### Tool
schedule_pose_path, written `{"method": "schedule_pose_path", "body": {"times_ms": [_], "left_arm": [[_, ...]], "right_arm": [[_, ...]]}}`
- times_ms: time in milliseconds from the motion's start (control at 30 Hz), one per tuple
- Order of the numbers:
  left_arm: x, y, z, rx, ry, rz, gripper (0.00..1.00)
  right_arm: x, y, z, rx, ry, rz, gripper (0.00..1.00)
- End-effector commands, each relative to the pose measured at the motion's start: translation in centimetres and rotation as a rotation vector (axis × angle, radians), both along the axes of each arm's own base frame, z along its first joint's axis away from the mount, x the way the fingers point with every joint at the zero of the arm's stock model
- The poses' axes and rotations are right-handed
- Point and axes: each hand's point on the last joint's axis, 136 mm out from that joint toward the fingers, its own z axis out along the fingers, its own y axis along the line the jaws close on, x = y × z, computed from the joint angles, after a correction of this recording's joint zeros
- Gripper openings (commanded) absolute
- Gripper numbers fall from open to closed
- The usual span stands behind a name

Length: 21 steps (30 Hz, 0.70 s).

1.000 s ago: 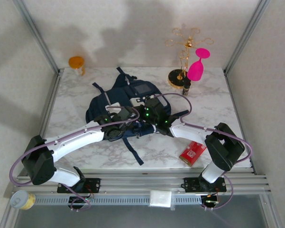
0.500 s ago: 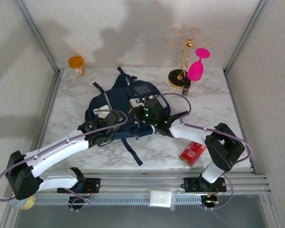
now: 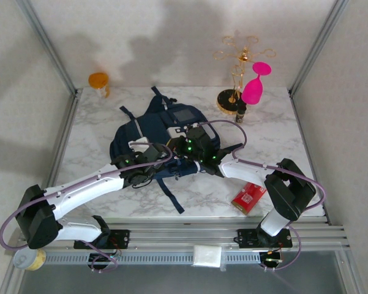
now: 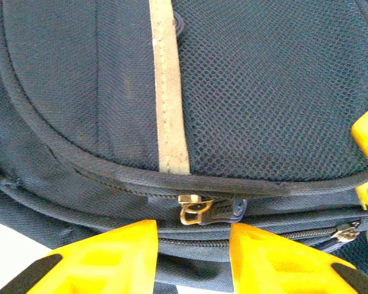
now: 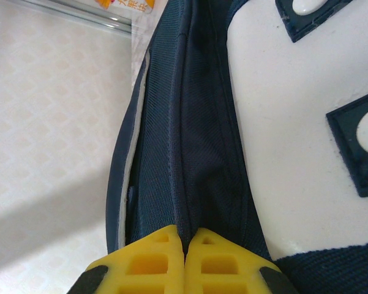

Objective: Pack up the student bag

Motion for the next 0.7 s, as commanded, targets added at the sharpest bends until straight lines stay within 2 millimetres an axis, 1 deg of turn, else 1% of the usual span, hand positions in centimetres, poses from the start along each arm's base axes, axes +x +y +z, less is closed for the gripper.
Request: {"method": "schedule_pose_path", "body": {"times_ms": [0, 133, 233, 367, 533, 667], "left_arm": [[1.1, 3.3, 0.5, -0.224, -0.105, 0.512, 0.35], [1.7, 3.2, 0.8, -0.226, -0.122, 0.527, 0.35], [1.9, 3.6, 0.0, -0.235, -0.108, 0.571, 0.36], [3.0, 3.1, 0.8, -0.290, -0.173, 0.567, 0.36], [4.2, 3.0, 1.8, -0.294, -0.218, 0.577, 0.35], [4.2, 3.6, 0.9, -0.270, -0.210, 0.621, 0.32]], "right_arm": [[0.2, 2.0, 5.5, 0.118, -0.120, 0.036, 0.00], [0.1, 2.1, 5.4, 0.121, -0.118, 0.041, 0.00], [-0.1, 2.2, 5.5, 0.126, -0.118, 0.047, 0.00], [-0.2, 2.2, 5.5, 0.120, -0.121, 0.047, 0.00], [-0.6, 2.2, 5.1, 0.123, -0.114, 0.054, 0.00], [-1.0, 2.7, 4.7, 0.125, -0.103, 0.070, 0.00]]}}
